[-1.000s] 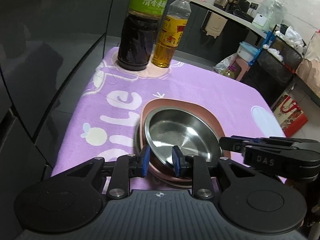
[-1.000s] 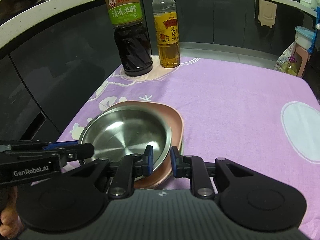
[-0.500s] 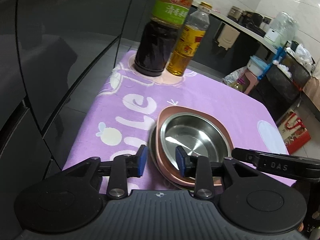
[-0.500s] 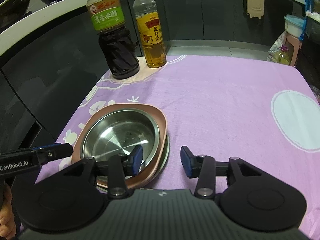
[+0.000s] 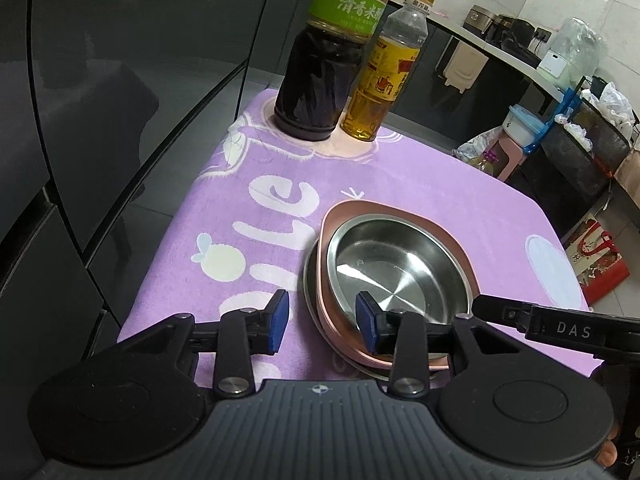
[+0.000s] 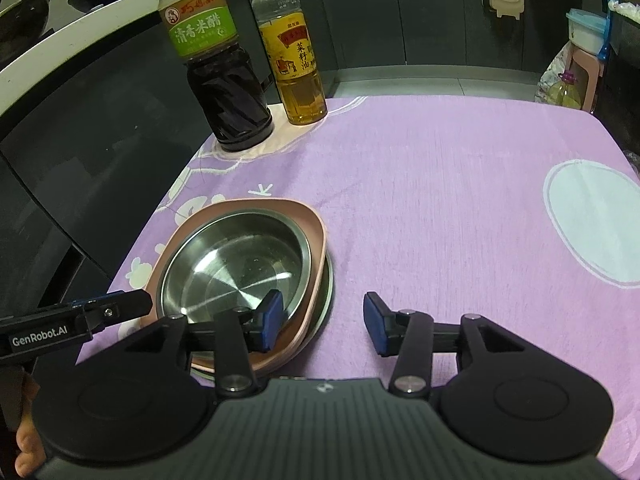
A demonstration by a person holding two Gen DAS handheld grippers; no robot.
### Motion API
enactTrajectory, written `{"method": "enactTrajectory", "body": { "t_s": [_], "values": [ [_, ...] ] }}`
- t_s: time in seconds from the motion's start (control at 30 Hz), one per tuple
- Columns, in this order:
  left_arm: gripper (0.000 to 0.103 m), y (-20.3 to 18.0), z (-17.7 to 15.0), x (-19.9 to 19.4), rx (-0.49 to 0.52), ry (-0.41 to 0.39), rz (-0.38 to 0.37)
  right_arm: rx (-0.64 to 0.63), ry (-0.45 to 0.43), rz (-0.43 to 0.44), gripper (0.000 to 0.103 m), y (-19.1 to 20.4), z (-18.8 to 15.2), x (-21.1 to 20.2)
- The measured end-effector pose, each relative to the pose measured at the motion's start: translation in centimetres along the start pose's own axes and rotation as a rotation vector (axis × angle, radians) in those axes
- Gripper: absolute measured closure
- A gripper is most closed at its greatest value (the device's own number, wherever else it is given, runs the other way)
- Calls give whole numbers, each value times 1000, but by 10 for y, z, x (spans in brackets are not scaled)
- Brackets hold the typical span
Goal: Organize plates and bowls
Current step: 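Grip the rim of the whole bowl stack with both grippers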
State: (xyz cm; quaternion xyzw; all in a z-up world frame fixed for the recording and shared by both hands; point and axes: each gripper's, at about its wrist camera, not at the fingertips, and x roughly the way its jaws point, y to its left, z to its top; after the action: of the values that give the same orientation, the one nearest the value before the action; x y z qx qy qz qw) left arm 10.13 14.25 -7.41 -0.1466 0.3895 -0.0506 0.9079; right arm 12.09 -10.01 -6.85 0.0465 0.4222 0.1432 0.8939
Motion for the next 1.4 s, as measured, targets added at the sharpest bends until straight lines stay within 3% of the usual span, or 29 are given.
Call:
{"method": "enactTrajectory", "body": {
  "t_s": [1.13,1.4],
  "values": [
    [65,-6,0,26,-31,48,-31,22,65,51,59,-3,4,12],
    [64,-4,-1,35,-32,61,-23,54,132,95,59,-6,7,27]
  ]
}}
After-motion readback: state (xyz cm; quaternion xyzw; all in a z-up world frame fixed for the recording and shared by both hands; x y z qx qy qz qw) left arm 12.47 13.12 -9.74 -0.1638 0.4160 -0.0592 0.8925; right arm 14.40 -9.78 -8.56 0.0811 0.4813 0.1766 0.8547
